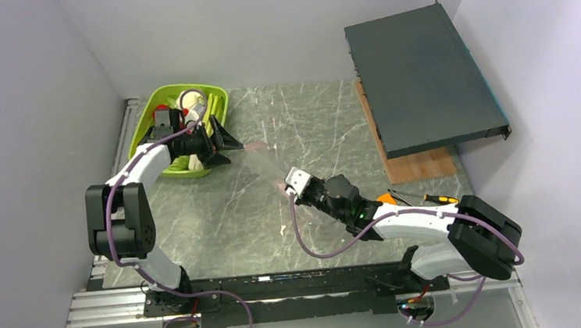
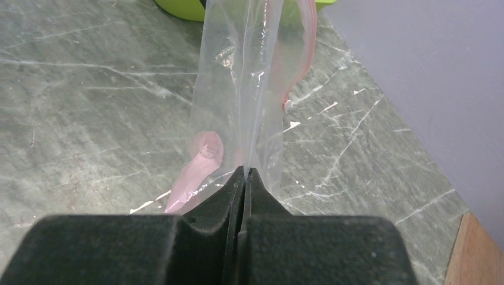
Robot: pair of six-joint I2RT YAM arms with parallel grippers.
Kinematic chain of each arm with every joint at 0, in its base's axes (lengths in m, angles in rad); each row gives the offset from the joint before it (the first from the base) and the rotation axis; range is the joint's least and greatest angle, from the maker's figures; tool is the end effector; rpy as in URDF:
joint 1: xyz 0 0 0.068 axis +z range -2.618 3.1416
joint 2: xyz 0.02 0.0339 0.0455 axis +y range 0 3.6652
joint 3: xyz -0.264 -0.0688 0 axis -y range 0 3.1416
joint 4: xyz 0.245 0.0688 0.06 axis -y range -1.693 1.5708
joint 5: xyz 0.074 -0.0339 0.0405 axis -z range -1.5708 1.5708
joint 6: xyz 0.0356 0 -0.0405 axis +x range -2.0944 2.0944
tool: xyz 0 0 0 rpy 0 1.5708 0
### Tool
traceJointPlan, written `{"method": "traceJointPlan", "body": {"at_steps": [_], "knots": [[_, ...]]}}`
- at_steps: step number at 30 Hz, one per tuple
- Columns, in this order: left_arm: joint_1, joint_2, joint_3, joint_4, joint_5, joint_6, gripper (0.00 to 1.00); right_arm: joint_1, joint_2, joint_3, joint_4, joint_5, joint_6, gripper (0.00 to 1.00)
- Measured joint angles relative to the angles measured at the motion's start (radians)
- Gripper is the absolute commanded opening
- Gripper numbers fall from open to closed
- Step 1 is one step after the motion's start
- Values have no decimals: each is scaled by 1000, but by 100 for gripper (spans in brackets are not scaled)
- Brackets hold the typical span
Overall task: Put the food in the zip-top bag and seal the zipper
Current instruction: Open the zipper of the food storage bag at the center of the board.
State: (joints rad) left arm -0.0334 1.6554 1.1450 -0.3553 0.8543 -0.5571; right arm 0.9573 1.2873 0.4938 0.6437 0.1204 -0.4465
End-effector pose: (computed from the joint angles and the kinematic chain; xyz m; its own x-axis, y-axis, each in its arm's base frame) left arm 0.3474 -0.0385 0.2351 -0.9159 -0.3168 -0.2465 0.0308 0.5567 -0.8301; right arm 0.1583 0.2174 0.2181 0.2435 -0.3988 -0.8841 -0.7076 0.5504 -0.4431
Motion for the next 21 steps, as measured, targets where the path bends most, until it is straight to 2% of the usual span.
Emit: {"method": "traceJointPlan", "body": {"at_steps": [4, 13, 18, 21], "knots": [[0, -3, 0, -3, -3, 7, 98, 9, 8, 0, -4, -4, -6, 0], [-19, -3, 0, 2, 21, 10, 67, 25, 31, 0, -7, -2, -21, 0], [-49, 9, 0, 18, 47, -5, 59, 29, 35, 1, -7, 9, -27, 0], [-64, 12, 0, 14, 47, -4, 50, 33, 40, 6, -7, 27, -30, 0]]}}
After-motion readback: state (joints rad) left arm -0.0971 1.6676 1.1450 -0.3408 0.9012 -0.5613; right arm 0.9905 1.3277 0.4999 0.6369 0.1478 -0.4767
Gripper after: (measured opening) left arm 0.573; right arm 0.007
